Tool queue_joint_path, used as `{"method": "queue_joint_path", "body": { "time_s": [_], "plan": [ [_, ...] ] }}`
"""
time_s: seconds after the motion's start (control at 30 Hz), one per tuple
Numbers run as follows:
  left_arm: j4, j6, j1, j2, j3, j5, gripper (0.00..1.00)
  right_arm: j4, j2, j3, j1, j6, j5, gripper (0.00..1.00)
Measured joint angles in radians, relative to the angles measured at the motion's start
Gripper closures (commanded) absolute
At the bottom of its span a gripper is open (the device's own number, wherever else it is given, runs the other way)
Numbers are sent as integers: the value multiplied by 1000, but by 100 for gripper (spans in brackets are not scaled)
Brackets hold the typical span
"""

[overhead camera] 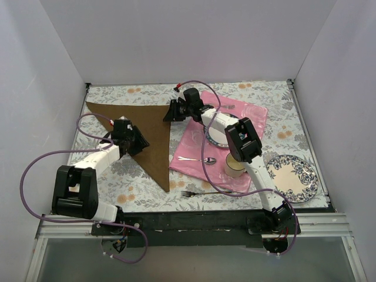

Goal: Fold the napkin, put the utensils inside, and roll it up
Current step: Grab a utensil with the right arm

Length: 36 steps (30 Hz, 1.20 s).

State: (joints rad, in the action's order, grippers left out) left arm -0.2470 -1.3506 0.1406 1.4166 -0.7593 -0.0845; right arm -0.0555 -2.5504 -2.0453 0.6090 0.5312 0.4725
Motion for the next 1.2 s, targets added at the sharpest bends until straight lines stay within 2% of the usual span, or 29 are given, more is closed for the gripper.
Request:
{"method": "queue_joint_path", "body": {
  "time_s": [0.3,0.5,0.57,0.7,0.77,0.9,1.03,1.1,1.2],
  "plan": [
    [-55,-19,16,-1,51,53,55,2,11,61,-5,-24,-39,70],
    [-83,-22,19,-14,72,78,49,65,11,29,-5,-64,-36,69],
    [-97,-19,21,-37,72,78,45,128,11,-5,-5,-90,-41,65],
    [-131,-16,23,-127,62,69,36,265,48,-51,3,-171,-73,44],
    [-145,-11,25,-189,37,60,32,343,137,2,8,-238,-108,38],
    [-147,10,26,-238,-74,36,29,449,437,254,36,-360,-179,27],
    [-137,44,26,-170,-175,8,25,537,753,496,88,-444,-243,26],
    [-138,60,26,-111,-210,-10,19,590,866,589,132,-468,-282,25],
    [-134,76,26,-20,-236,-90,21,661,962,700,205,-492,-351,26]
  ]
}}
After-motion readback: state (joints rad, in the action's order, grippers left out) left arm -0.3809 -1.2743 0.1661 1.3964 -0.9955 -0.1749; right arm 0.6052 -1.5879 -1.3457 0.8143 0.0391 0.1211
